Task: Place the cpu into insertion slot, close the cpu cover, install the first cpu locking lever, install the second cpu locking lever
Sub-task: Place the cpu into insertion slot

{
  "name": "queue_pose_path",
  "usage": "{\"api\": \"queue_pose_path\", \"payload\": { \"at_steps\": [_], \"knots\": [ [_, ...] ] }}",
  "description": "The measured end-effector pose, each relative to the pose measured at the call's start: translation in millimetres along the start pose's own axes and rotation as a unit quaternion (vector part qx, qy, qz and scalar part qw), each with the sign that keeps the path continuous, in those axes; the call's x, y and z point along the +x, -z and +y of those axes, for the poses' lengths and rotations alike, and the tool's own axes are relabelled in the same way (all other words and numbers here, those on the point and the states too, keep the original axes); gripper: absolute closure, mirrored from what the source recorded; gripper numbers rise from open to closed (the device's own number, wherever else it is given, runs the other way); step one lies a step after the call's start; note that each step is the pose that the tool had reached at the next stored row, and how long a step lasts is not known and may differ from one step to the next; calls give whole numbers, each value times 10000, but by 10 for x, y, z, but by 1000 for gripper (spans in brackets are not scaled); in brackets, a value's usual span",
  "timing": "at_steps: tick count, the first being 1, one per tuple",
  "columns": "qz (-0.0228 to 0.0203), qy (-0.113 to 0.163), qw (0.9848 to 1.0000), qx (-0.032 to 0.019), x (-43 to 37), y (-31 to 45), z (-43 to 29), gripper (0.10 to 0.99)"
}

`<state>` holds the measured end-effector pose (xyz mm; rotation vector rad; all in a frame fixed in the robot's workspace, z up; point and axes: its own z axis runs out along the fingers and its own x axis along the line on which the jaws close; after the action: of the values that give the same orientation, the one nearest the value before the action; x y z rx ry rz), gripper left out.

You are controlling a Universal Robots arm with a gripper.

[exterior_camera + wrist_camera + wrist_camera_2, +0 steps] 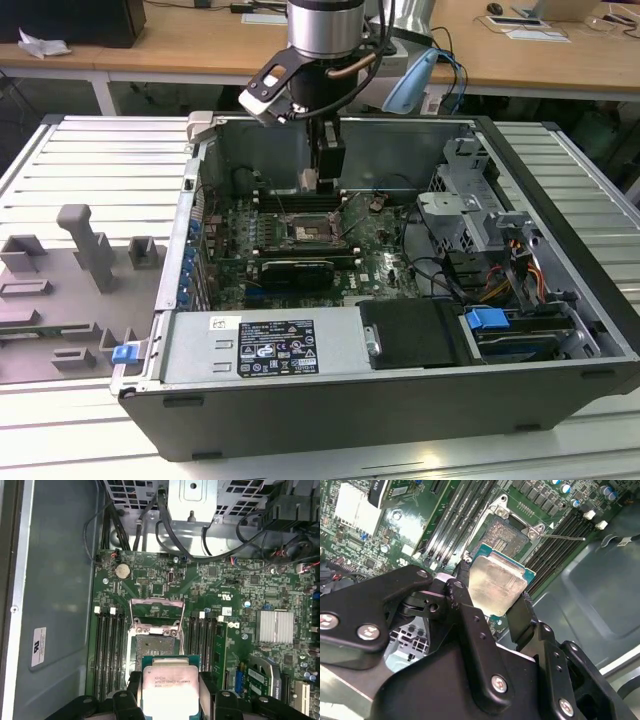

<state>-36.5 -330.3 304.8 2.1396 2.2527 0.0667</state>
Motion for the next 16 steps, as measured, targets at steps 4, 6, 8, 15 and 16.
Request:
{"api": "queue_pose_path", "payload": {
  "at_steps": [4,6,8,15,16],
  "knots": [
    [-9,-26,10000,25,23,-74,-3,545],
    [-12,-39,10000,37,33,-108,-4,545],
    [-16,-50,10000,47,43,-140,-5,545],
    [-36,-104,9999,92,82,-298,-12,545],
    [-39,-111,9999,97,87,-318,-13,545]
  ]
}}
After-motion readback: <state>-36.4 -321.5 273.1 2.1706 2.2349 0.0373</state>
